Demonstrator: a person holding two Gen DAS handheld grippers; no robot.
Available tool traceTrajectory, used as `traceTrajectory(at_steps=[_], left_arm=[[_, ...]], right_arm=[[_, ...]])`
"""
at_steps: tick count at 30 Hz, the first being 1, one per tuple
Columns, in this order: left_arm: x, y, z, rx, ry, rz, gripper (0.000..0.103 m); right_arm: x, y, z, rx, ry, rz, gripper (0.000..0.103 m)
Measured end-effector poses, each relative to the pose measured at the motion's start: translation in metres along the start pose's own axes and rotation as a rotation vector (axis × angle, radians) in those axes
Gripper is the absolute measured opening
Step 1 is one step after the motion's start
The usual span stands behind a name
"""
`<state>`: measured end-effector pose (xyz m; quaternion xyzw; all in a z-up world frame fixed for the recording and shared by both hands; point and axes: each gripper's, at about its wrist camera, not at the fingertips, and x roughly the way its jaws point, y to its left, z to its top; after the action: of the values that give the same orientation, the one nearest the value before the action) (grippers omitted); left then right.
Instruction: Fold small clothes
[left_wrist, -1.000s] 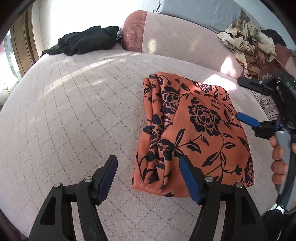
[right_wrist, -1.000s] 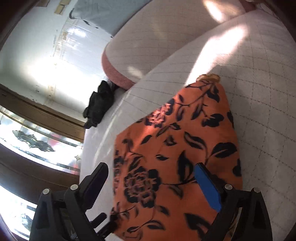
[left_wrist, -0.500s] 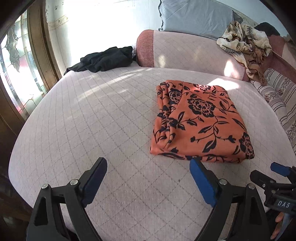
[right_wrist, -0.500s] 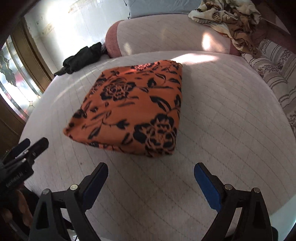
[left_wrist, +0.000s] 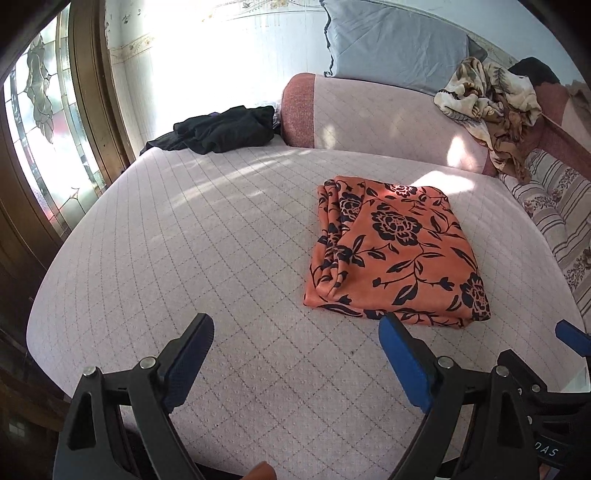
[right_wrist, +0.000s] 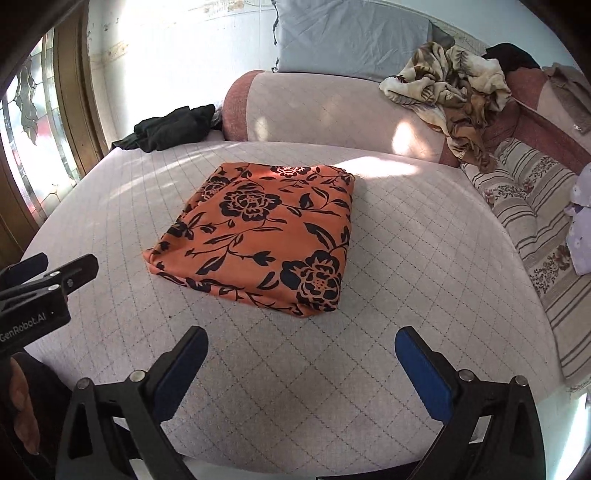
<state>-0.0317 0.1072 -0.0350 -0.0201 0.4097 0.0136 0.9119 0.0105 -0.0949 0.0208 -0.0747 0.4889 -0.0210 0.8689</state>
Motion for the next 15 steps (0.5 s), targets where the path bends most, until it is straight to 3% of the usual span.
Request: traceTrajectory(at_steps=[15], left_arm=[[-0.002,-0.004,0.009,-0.024,-0.004,-0.039,0.091]], right_arm=[[-0.004,0.001,0.013,0.005,-0.026,-0.021,0.102]])
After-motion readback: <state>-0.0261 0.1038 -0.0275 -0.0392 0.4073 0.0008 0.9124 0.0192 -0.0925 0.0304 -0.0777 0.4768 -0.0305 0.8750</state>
